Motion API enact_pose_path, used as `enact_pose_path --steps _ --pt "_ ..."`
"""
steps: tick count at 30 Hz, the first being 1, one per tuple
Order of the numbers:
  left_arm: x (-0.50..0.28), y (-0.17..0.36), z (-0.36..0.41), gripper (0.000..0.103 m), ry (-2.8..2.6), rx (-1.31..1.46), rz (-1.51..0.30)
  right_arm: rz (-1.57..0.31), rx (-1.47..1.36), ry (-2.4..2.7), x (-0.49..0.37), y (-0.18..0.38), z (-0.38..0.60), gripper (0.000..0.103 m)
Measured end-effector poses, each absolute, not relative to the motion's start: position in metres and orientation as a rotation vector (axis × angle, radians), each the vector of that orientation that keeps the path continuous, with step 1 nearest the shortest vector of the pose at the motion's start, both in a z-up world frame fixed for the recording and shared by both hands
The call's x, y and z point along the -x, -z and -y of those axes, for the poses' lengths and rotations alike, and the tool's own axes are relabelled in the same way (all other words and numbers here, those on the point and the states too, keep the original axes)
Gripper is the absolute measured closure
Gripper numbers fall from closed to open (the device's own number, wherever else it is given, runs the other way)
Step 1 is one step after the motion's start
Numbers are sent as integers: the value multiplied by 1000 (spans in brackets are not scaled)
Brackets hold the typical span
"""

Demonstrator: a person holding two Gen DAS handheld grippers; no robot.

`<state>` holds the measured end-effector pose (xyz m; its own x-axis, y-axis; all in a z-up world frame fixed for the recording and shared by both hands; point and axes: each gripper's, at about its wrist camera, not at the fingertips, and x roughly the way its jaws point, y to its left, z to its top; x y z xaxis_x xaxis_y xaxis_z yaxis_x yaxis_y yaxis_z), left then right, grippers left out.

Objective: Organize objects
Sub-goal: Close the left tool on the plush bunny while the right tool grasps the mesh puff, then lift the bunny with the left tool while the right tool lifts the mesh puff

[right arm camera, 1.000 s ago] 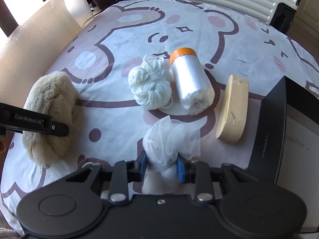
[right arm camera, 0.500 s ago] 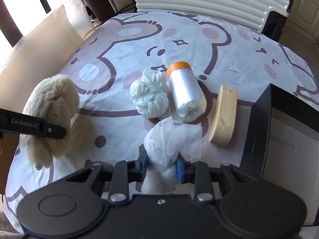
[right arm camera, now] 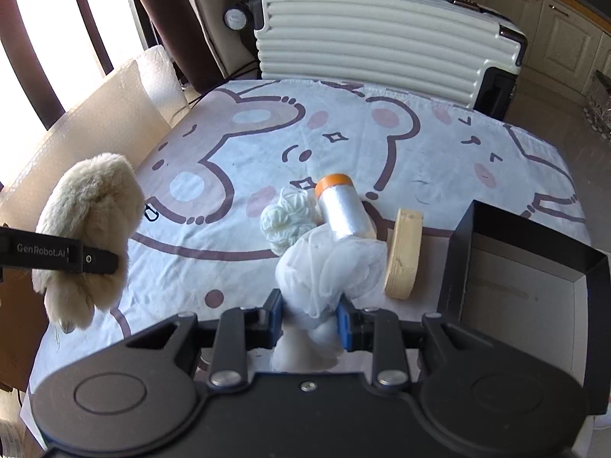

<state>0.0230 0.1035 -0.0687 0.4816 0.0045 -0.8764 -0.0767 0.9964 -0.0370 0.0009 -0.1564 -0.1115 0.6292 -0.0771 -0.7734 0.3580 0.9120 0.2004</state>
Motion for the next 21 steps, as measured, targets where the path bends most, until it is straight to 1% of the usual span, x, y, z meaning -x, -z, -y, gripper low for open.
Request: enact_pose_path --steps 13,21 --pt "18 30 -81 55 2 32 -928 -697 -381 315 45 66 157 73" --pt "38 15 -69 55 39 2 -883 -661 -380 339 65 53 153 73"
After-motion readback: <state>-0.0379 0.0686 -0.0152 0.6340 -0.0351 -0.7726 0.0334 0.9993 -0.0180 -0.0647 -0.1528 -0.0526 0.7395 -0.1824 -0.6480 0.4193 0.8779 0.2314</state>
